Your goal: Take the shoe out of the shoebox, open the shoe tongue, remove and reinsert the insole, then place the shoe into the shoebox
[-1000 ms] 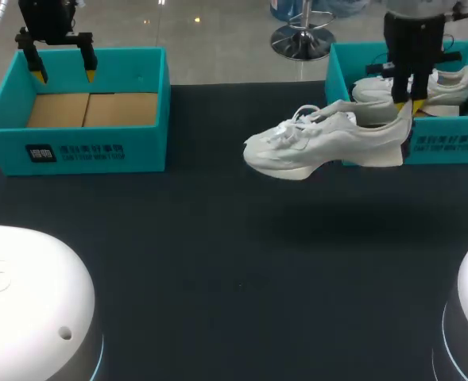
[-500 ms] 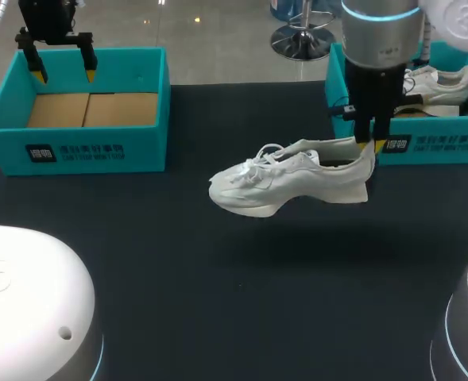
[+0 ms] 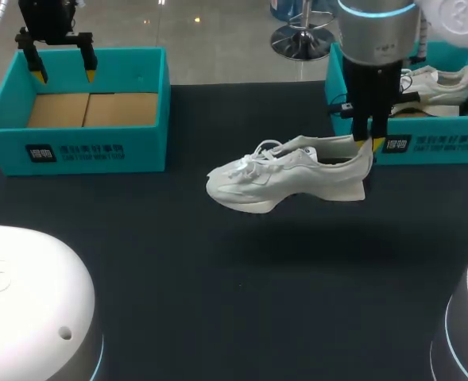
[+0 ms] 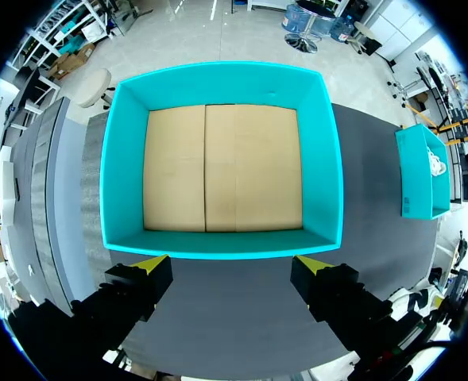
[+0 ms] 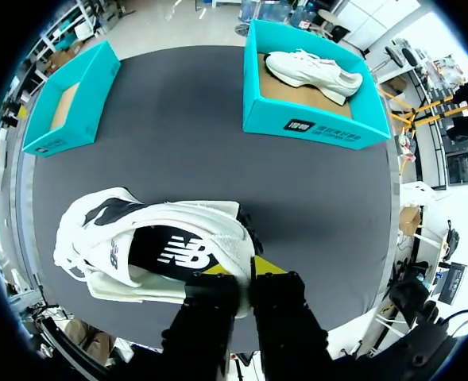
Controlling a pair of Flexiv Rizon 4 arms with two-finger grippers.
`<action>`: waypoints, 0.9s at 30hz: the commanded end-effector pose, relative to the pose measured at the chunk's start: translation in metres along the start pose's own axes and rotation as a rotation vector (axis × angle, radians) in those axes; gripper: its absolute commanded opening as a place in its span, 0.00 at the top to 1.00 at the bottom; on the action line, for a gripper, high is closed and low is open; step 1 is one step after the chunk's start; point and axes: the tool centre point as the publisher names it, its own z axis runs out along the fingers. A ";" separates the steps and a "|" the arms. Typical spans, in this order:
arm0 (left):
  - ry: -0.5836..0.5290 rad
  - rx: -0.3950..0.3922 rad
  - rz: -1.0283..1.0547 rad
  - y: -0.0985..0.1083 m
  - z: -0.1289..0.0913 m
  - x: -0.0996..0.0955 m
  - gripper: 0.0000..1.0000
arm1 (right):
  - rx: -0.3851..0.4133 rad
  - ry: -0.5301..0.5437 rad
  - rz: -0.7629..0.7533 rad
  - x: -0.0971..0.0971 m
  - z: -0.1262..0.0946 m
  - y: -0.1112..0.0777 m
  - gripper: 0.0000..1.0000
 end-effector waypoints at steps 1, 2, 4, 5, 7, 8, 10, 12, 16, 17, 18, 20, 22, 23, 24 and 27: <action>-0.001 0.000 0.000 0.000 0.000 0.000 0.00 | 0.001 -0.001 0.002 0.000 0.000 0.002 1.00; -0.001 0.000 0.000 0.000 0.000 0.000 0.00 | -0.002 -0.001 0.002 -0.001 0.004 0.003 1.00; -0.001 0.000 0.000 0.000 0.000 0.000 0.00 | 0.004 0.001 0.006 0.002 0.015 0.004 1.00; -0.001 0.000 0.000 0.000 0.000 0.000 0.00 | 0.004 0.004 0.007 0.003 0.023 0.004 1.00; -0.001 0.000 0.000 0.000 0.000 0.000 0.00 | -0.001 0.010 0.018 0.008 0.039 0.003 1.00; -0.001 0.000 0.000 0.000 0.000 0.000 0.00 | 0.000 0.012 0.018 0.011 0.047 0.002 1.00; -0.001 0.000 0.000 0.000 0.000 0.000 0.00 | 0.008 0.019 0.018 0.017 0.065 0.001 1.00; -0.001 0.000 0.000 0.000 0.000 0.000 0.00 | 0.012 0.020 0.022 0.022 0.085 0.000 1.00; -0.001 0.000 0.000 0.000 0.000 0.000 0.00 | 0.002 0.036 0.016 0.031 0.115 -0.003 1.00; -0.001 0.000 0.000 0.000 0.000 0.000 0.00 | 0.008 0.029 0.003 0.034 0.122 -0.002 1.00; -0.001 0.000 0.000 0.000 0.000 0.000 0.00 | 0.005 0.025 -0.008 0.036 0.128 -0.002 1.00; -0.001 0.000 0.000 0.000 0.000 0.000 0.00 | 0.007 0.028 -0.022 0.039 0.138 -0.002 1.00; -0.001 0.000 0.000 0.000 0.000 0.000 0.00 | 0.020 0.027 -0.031 0.041 0.149 -0.001 1.00; -0.001 0.000 0.000 0.000 0.000 0.000 0.00 | 0.019 0.040 -0.036 0.042 0.153 -0.001 1.00; -0.001 0.000 0.000 0.000 0.000 0.000 0.00 | 0.020 0.042 -0.037 0.043 0.157 -0.001 1.00; -0.001 0.000 0.000 0.000 0.000 0.000 0.00 | 0.029 0.057 -0.053 0.046 0.165 0.000 1.00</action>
